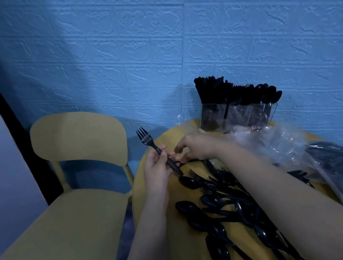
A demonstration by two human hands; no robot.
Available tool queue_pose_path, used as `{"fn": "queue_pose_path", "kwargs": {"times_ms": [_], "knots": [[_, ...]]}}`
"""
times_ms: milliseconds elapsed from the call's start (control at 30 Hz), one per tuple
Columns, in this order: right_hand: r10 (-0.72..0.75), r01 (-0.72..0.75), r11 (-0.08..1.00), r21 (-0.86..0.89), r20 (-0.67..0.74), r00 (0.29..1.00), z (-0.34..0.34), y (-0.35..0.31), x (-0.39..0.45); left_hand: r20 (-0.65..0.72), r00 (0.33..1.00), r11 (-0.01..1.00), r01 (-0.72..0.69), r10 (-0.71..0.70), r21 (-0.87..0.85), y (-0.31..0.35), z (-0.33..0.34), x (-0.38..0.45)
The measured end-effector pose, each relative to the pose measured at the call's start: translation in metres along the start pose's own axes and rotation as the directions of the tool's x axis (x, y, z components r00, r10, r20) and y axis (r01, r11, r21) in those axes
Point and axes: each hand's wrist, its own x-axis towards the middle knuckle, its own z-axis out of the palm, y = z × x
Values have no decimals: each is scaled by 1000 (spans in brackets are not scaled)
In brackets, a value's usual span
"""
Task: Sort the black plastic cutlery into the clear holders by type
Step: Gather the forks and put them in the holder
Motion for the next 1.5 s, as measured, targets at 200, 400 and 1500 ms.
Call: {"fn": "queue_pose_path", "kwargs": {"times_ms": [200, 400, 1500], "knots": [[-28, 29, 997, -70, 8, 1000, 8, -7, 5, -19, 999, 997, 35, -37, -66, 4, 3, -3], [15, -3, 987, 158, -72, 997, 6, 3, -7, -124, 992, 985, -47, 27, -166, 9, -4, -6], [75, -107, 960, 258, 131, 988, 18, 26, -81, 329, 942, 995, 38, -67, 96, -5, 10, -14]]}}
